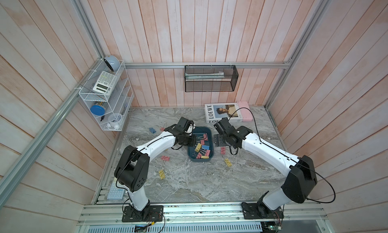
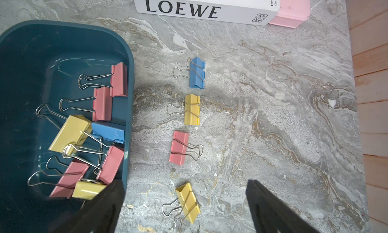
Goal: Take out the binder clips from the storage box
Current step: Pick up the binder clip from the storage box.
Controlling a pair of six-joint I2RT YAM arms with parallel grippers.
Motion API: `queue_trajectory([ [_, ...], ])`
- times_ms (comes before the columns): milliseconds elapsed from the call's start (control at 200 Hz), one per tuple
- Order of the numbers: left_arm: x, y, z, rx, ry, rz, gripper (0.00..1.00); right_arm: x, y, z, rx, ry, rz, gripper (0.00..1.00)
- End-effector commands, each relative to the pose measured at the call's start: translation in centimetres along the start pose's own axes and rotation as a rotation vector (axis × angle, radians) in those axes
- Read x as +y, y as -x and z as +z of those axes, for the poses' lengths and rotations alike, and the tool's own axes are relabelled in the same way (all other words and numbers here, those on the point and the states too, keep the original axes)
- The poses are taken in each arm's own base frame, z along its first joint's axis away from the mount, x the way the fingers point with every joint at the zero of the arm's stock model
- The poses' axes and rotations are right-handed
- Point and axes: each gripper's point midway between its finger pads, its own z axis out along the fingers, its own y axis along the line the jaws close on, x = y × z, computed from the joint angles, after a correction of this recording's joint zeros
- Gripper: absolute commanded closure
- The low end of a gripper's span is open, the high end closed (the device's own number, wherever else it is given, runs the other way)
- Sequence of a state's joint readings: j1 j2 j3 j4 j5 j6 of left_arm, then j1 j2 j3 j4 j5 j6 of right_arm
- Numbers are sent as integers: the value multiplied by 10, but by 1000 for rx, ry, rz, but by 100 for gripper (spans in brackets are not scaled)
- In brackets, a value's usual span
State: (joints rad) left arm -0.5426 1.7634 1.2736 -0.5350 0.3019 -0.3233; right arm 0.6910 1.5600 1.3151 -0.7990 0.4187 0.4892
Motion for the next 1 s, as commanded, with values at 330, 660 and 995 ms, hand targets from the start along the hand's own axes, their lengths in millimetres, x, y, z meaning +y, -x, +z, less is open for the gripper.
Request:
queue_trajectory([
  [330,6,-44,37,180,-42,-57,69,0,5,-3,-16,10,7,2],
  [660,3,-58,38,221,-53,-61,82,0,6,-2,-19,5,4,2],
  [995,-8,-32,9,115,-42,-53,100,2,7,-1,-19,10,5,2],
])
